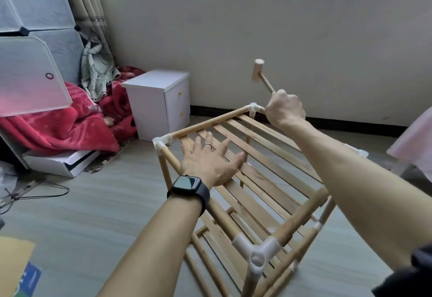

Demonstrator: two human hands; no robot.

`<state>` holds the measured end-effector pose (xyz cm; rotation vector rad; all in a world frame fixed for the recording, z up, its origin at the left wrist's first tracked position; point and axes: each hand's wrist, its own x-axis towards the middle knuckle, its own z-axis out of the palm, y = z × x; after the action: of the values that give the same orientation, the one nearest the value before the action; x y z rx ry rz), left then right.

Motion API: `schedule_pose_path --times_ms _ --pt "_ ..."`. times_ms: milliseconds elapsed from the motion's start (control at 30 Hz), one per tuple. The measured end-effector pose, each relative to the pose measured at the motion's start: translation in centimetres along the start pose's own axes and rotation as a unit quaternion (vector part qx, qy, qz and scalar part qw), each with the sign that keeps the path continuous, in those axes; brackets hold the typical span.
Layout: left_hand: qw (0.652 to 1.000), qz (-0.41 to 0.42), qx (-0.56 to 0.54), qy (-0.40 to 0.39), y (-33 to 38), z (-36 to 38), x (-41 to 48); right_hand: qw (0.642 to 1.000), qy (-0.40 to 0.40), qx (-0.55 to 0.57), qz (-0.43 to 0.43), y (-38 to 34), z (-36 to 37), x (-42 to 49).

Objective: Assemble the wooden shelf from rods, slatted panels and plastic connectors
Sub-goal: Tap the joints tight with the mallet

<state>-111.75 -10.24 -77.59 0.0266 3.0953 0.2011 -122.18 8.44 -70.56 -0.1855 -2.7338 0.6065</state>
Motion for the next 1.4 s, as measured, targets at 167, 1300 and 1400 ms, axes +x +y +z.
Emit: schedule_pose_path --times_ms 167,1300,1400 --pt "1.000 0.007 -0.008 0.016 -0.6 -0.1 0.3 0.999 0.010 0.036 -0.001 1.9 -2.7 -2.1" --pt "0.912 0.203 -0.248 0.255 3.2 2.9 -13.7 0.979 0.068 0.190 0.023 18.5 -9.6 -25.8" --pt "0.938 0.241 -0.179 0.175 5.0 1.1 -14.6 0.965 -0.017 0.262 0.026 17.9 -7.2 -27.7"
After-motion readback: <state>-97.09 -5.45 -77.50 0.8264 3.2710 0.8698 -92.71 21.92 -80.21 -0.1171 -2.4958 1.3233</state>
